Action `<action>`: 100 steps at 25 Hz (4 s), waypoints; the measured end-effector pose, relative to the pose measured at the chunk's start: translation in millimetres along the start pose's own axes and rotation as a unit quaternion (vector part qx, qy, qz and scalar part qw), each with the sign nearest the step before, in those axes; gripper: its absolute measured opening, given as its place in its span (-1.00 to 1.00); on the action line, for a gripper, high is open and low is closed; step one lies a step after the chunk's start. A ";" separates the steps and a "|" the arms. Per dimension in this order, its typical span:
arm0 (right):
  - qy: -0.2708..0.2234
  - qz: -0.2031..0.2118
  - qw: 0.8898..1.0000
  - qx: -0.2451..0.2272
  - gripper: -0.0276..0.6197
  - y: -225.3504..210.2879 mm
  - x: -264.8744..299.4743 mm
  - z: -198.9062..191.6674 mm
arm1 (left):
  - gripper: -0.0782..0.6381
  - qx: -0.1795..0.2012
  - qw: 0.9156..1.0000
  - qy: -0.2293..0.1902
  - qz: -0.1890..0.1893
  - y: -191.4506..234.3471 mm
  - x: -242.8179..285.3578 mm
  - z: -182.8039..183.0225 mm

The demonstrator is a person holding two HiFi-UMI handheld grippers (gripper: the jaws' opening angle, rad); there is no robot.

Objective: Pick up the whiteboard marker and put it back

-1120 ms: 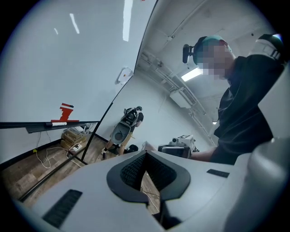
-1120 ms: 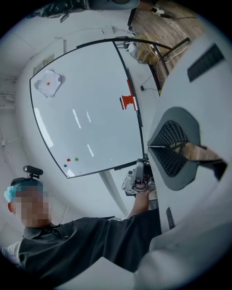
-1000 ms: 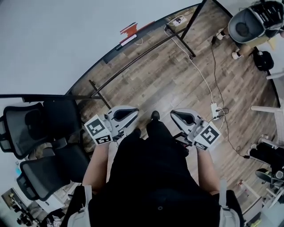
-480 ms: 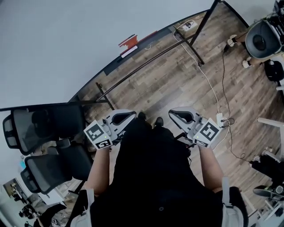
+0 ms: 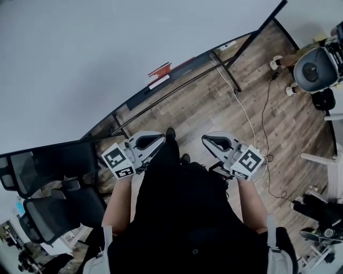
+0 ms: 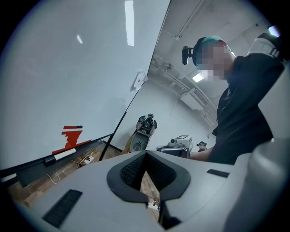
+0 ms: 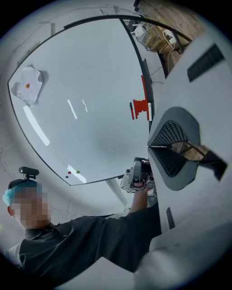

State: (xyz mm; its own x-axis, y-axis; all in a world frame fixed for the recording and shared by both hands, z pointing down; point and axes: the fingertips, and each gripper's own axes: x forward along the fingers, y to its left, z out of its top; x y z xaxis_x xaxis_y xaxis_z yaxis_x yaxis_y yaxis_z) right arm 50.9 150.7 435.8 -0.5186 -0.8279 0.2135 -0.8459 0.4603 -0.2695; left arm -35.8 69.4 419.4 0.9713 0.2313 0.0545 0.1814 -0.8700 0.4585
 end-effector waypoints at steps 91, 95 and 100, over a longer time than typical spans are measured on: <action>0.330 0.153 0.856 -0.367 -0.59 -139.5 253.7 -52.2 | -0.75 0.177 0.928 0.053 0.322 147.9 -31.5 16.7; 0.321 0.133 0.846 -0.405 -0.59 -139.5 256.5 -50.4 | -0.75 0.179 0.929 0.058 0.319 145.9 -31.4 16.0; 0.325 0.106 0.830 -0.441 -0.59 -147.5 258.3 -53.9 | -0.75 0.182 0.929 0.064 0.315 143.3 -29.8 14.4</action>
State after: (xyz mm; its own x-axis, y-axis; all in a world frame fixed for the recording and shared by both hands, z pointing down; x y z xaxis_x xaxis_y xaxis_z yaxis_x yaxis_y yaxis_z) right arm 34.9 -113.8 581.3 -0.3818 -0.4829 0.7881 -0.3414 0.8661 0.3652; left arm -36.5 -68.5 470.7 0.8805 -0.3446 0.3254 -0.3550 -0.9344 -0.0292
